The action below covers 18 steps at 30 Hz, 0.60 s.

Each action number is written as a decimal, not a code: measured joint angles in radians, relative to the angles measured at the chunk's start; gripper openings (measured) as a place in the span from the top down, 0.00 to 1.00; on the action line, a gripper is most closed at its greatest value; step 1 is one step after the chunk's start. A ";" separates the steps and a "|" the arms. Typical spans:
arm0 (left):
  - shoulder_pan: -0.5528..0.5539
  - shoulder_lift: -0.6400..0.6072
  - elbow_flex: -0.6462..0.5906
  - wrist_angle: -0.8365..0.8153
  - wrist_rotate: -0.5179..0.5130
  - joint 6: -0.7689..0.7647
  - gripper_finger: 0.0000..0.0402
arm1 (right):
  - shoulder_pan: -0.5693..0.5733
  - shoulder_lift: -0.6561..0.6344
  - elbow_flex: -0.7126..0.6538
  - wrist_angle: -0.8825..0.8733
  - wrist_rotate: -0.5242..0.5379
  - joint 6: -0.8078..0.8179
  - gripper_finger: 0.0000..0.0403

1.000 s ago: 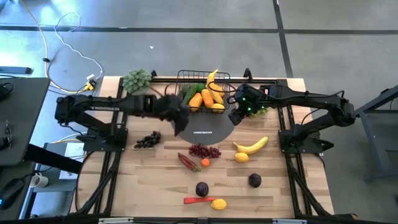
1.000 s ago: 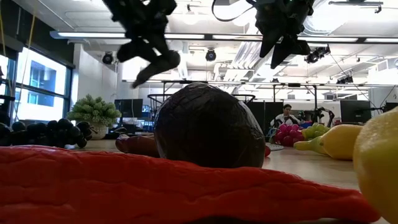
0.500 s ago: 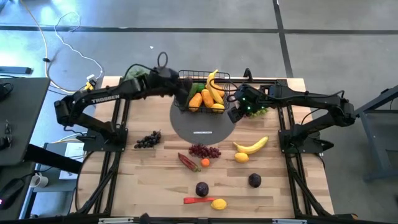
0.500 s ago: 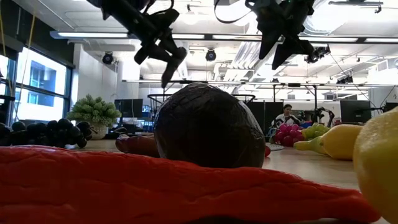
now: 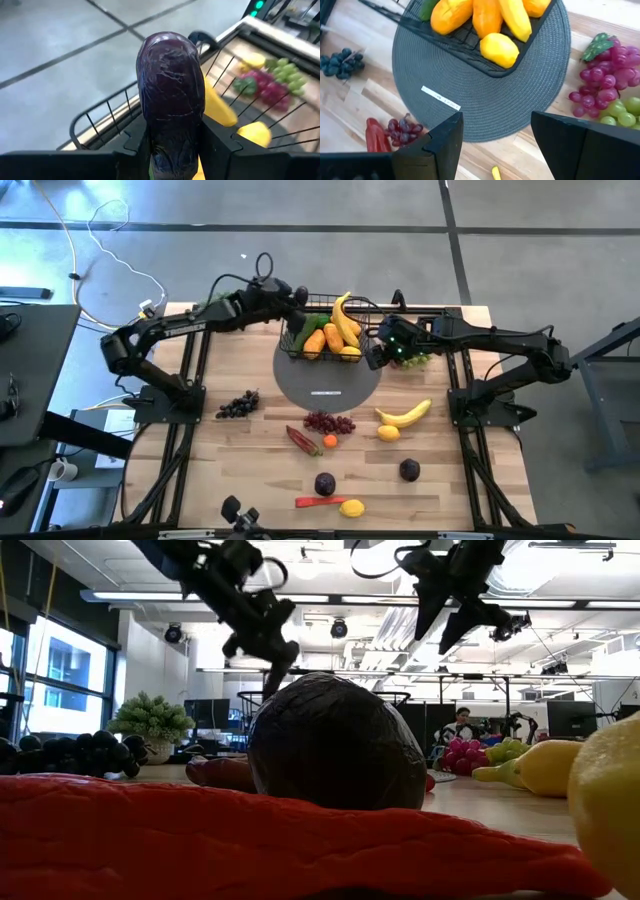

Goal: Build produce basket
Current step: Put the purple eggplant into the black wire basket

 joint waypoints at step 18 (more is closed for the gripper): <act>0.013 0.163 0.000 -0.008 -0.005 -0.089 0.66 | 0.000 0.000 0.000 0.000 -0.016 0.076 0.46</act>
